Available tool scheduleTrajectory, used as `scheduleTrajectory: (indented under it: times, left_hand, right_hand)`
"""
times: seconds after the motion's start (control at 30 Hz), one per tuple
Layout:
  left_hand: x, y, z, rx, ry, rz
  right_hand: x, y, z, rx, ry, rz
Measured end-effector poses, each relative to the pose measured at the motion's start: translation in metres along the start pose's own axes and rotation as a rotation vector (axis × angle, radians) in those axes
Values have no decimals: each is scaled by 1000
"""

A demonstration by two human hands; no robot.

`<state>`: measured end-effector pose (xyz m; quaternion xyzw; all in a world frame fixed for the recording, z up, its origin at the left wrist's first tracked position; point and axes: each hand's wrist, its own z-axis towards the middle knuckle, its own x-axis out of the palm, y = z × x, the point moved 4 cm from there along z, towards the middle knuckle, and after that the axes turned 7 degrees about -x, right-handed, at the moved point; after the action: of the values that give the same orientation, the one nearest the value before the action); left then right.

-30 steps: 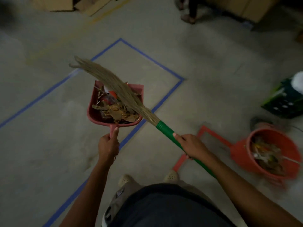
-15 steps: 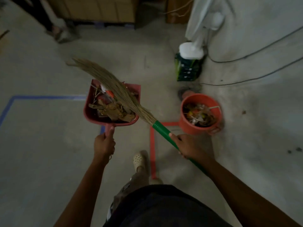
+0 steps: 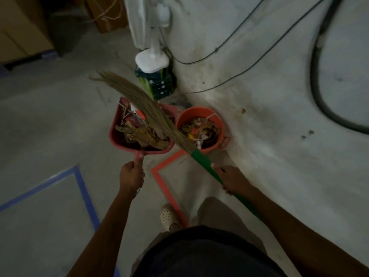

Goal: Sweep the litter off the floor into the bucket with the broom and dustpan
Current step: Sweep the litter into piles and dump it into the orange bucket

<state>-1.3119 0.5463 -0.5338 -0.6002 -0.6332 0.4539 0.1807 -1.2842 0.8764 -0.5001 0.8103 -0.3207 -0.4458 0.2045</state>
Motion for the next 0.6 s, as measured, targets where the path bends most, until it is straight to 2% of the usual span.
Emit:
scheduleTrajectory:
  times: [0.27,0.6]
  left_hand:
    - [91,-36,82,-74,233,184]
    - [232,-72,195,-247,343,489]
  right_hand:
    - [-14,-56,32,287,-56,119]
    - [-54,-102,140,459,-39,242]
